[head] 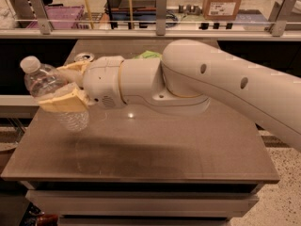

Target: Pick water bottle

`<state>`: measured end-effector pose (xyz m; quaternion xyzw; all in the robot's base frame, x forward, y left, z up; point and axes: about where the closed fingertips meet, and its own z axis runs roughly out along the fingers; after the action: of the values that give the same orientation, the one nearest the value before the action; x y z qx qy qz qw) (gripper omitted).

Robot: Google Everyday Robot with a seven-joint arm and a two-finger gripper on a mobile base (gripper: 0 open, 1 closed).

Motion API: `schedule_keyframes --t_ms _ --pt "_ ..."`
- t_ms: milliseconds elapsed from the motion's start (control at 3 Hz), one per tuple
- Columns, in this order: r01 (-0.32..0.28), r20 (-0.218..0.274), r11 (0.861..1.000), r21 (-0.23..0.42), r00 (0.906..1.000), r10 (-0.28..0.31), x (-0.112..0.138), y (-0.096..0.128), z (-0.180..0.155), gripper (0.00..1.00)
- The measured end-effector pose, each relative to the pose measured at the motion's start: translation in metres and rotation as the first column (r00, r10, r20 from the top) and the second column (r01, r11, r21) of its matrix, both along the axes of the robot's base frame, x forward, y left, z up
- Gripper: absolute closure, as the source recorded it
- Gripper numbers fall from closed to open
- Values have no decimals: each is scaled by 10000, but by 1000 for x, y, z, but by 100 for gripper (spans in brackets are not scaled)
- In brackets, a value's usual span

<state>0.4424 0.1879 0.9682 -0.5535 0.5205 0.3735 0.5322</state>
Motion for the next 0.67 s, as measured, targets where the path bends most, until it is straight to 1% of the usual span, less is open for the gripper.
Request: schedule_keyframes --t_ms 333,667 --pt "-111 514 9999 62 9986 108 7 -5 21 100" --pt "-208 957 9998 -7 9952 208 9 -4 41 100"
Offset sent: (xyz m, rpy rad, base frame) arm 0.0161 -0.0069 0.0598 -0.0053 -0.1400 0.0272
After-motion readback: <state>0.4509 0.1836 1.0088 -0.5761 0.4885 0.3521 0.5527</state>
